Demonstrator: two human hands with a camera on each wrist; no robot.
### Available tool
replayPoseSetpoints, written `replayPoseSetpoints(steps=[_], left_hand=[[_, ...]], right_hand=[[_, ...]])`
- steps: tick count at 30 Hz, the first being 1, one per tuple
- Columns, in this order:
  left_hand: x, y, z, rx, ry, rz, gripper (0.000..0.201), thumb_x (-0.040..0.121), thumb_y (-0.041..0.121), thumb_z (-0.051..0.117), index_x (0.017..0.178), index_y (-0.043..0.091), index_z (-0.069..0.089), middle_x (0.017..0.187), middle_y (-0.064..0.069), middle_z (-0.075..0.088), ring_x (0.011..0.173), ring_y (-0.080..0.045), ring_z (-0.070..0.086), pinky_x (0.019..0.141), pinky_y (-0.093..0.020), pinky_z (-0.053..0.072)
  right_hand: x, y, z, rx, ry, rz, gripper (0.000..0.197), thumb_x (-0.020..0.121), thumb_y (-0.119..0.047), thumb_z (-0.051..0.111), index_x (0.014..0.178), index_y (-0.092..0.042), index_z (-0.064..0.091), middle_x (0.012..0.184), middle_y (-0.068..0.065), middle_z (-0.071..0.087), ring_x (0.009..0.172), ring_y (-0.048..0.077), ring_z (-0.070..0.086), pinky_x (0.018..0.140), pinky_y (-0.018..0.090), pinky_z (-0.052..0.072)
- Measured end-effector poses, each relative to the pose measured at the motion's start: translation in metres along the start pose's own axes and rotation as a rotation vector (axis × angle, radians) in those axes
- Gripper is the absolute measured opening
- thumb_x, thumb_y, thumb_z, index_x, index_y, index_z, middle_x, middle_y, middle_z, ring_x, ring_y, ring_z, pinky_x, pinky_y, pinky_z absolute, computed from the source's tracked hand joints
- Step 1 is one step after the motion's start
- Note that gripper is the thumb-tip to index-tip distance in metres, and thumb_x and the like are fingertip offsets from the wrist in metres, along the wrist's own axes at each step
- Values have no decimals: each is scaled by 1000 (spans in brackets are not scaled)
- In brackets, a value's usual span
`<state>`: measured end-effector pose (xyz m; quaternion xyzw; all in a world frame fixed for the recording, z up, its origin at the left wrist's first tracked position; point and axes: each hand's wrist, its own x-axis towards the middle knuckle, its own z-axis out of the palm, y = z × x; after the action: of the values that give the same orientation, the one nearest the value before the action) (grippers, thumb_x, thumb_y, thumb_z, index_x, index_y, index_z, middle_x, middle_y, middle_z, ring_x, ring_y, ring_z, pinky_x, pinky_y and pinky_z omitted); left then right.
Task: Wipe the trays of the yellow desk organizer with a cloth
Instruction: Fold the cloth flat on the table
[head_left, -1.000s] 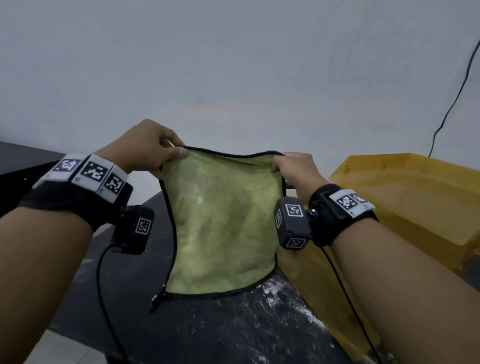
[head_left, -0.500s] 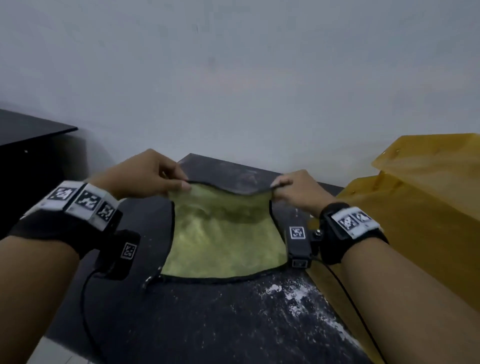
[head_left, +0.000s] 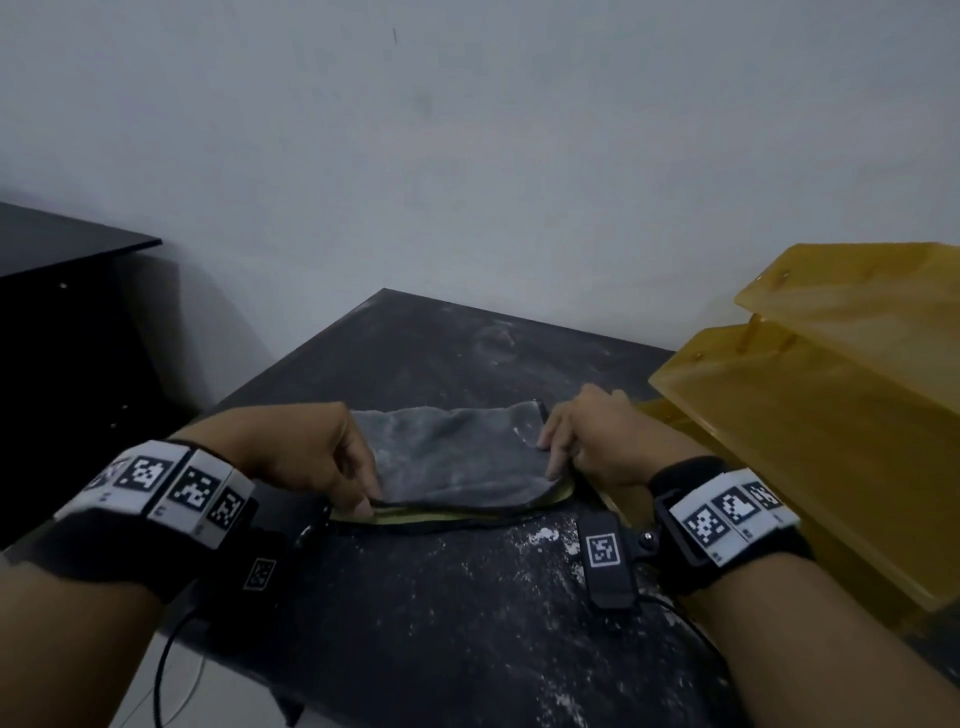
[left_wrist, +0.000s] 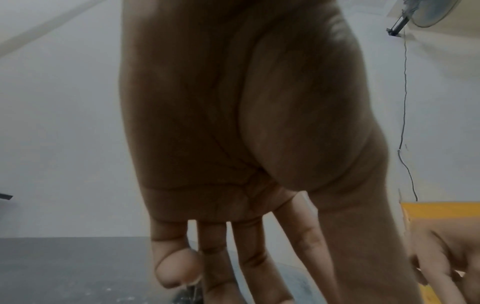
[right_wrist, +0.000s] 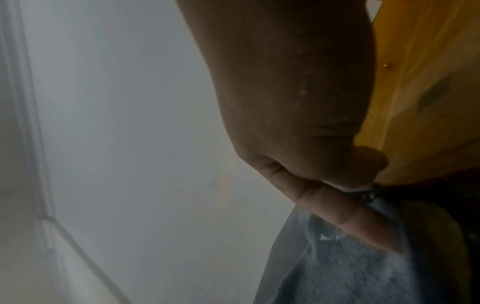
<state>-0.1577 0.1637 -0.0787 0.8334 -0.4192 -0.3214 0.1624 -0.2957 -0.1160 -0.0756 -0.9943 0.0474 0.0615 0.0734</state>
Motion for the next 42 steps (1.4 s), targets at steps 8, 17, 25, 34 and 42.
replayPoseSetpoints(steps=[8,17,25,34,42], left_hand=[[4,-4,5,-6,25,15,23,80,10,76,91,29,79,85,3,78,85,-16,73,85,-29,57],[14,-5,9,86,70,-116,43,68,20,86,101,32,62,75,8,69,61,-4,60,63,-21,46],[18,25,0,-718,246,-148,44,92,46,61,116,9,62,105,-23,71,82,-30,71,72,-38,58],[28,24,-10,-592,402,-409,33,73,10,67,103,-3,63,80,-15,59,63,-25,57,57,-29,48],[34,1,-5,-341,467,-435,24,79,10,64,99,-3,66,86,-16,68,74,-30,66,63,-35,56]], right_hand=[[7,-8,4,152,189,165,10,90,-26,63,99,-23,66,104,-4,65,101,17,62,90,33,49],[52,-20,11,120,0,446,29,76,-38,70,85,-10,66,106,13,67,104,34,62,91,43,50],[49,-55,-8,723,275,222,24,72,-19,78,62,-15,56,64,0,55,64,16,51,57,27,42],[48,-121,-3,1368,-198,104,43,90,12,47,129,-5,53,120,22,60,88,29,71,64,46,64],[46,-114,14,1202,-183,105,34,95,6,50,127,-8,49,123,24,60,69,31,70,45,33,56]])
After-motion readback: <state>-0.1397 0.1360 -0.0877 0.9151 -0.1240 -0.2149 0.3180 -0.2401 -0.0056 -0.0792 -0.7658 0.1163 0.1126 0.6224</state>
